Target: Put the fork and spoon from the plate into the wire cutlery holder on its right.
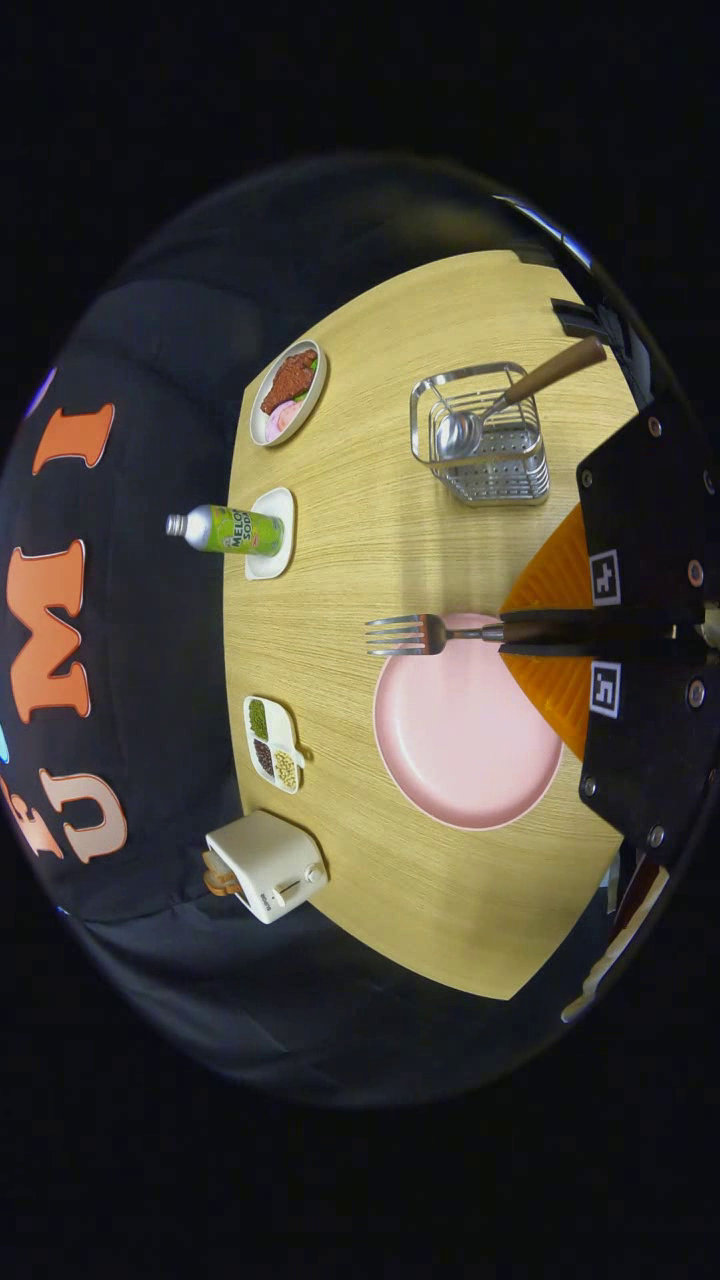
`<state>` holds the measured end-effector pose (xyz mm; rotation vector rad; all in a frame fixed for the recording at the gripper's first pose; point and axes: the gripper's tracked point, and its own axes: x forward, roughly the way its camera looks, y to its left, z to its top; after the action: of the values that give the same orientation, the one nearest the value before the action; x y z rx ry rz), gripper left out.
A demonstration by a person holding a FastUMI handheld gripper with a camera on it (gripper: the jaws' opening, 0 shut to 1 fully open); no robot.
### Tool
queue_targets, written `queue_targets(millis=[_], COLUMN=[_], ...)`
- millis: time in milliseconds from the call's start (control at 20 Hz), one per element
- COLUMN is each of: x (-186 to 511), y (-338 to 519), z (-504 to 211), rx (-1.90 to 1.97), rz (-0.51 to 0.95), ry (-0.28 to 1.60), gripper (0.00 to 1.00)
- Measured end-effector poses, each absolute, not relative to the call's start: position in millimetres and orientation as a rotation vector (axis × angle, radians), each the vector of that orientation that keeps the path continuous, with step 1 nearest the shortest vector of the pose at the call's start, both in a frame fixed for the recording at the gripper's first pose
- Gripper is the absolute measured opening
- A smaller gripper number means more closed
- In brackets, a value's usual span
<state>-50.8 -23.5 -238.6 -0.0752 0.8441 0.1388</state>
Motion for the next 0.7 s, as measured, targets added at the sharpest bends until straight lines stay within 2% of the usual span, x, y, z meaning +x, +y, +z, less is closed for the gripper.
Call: queue_targets(millis=[700], x=[-57], y=[-123], z=[-199], rx=[-0.163], rz=[0.036], ry=[0.925], gripper=[0.06])
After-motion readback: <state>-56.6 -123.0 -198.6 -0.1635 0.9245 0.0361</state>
